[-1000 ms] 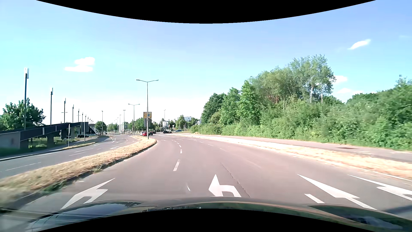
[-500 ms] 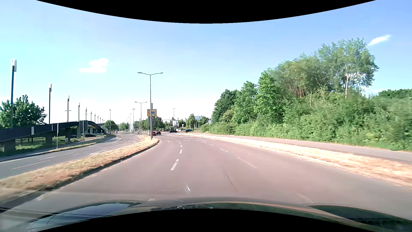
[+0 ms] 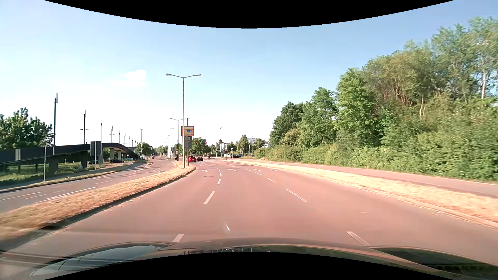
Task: Follow the waypoints while adhering to traffic rules and regulations
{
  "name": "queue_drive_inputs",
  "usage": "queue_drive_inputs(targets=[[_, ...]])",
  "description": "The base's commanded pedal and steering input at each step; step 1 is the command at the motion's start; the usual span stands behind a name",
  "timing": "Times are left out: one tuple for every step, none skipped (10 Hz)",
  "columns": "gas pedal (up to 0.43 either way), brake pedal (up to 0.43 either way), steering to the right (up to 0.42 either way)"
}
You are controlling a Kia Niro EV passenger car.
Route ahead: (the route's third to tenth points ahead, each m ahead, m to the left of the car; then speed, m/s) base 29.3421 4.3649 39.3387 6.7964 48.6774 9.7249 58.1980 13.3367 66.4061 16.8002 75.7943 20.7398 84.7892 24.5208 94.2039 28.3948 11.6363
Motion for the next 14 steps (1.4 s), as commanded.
queue_drive_inputs(targets=[[0.138, 0.006, -0.044], [0.13, 0.006, -0.044], [0.11, 0.006, -0.044], [0.087, 0.006, -0.044], [0.079, 0.006, -0.044], [0.079, 0.006, -0.044], [0.059, 0.006, -0.044], [0.059, 0.006, -0.044], [0.059, 0.006, -0.044], [0.039, 0.006, -0.044], [0.028, 0.006, -0.044], [0.02, 0.006, -0.044], [0.008, 0.006, -0.043], [0.0, 0.006, -0.043]])
